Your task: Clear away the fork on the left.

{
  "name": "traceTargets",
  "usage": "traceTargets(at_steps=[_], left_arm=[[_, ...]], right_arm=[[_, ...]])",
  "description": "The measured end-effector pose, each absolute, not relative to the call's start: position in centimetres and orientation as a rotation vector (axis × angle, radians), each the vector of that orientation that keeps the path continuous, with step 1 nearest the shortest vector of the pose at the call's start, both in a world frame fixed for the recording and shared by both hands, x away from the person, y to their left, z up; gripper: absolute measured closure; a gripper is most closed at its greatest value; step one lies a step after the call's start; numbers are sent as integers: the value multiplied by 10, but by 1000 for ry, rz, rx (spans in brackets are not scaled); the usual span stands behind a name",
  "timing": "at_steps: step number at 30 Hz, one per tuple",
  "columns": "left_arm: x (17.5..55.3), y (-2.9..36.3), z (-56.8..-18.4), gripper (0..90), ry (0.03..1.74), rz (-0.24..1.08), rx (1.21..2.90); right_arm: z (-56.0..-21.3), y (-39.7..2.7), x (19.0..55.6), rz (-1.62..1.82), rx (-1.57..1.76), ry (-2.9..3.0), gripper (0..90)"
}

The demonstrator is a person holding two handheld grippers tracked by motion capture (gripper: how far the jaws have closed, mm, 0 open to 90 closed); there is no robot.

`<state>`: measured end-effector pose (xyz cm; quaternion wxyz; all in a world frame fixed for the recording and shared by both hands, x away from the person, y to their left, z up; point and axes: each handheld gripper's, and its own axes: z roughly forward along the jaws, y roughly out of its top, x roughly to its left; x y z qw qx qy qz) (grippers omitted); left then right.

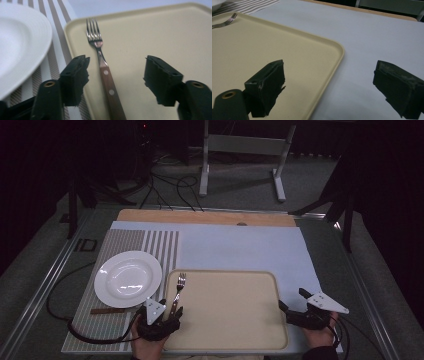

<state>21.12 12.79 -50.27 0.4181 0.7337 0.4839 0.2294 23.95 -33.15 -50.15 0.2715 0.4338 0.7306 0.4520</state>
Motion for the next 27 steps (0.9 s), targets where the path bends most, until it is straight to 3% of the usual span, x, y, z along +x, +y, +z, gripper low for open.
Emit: traceTargets(at_steps=[8,19,27], left_arm=[[223,140,-482,161,1128,572,1826],[244,179,-441,72,1095,587,1726],[260,204,-435,0,1074,601,1773]], right_arm=[[-501,-332,240,1217,1169,1968,101],[-501,-332,239,1223,1165,1967,101],[-500,-333,239,1231,1170,1963,100]])
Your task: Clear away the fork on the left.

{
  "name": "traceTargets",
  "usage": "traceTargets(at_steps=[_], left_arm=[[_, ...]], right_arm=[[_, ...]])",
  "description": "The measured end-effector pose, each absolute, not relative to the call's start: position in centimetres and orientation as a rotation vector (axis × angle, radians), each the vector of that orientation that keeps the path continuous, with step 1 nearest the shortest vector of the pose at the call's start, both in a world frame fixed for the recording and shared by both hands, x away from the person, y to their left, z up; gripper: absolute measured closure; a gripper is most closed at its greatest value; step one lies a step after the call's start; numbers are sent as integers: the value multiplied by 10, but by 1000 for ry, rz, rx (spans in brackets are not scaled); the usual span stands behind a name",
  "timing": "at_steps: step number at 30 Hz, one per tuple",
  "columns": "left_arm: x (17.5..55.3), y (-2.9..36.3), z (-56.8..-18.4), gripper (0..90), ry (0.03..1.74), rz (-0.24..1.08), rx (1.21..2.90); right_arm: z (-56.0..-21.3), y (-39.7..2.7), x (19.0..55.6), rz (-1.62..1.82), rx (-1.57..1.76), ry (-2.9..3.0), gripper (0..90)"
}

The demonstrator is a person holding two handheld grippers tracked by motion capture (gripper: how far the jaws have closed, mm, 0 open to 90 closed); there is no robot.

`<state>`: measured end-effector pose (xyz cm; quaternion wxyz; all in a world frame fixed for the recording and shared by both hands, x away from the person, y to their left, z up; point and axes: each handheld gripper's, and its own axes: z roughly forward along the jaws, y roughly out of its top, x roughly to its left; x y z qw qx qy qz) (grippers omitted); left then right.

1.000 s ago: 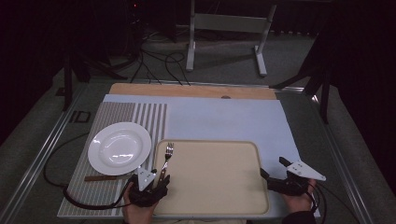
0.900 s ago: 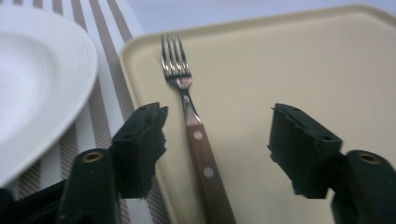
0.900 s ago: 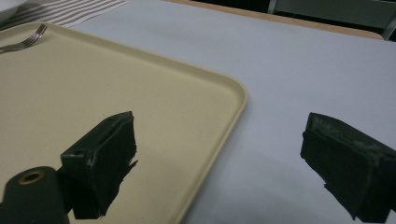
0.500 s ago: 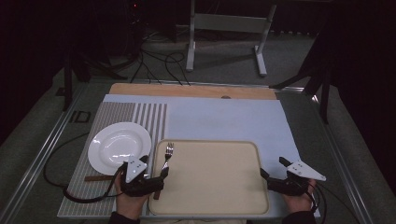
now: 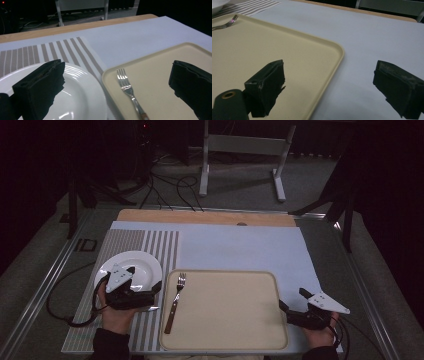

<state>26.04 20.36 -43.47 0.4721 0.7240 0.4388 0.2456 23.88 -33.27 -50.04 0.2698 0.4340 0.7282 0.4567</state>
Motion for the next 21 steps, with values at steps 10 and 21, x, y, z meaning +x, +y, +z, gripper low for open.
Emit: traceTargets(at_steps=[10,21], left_arm=[[259,256,-462,0,1004,641,1754],[252,275,-472,0,953,670,1769]], right_arm=[[-500,-336,240,1243,1167,1943,100],[-500,-340,241,1239,1169,1940,100]])
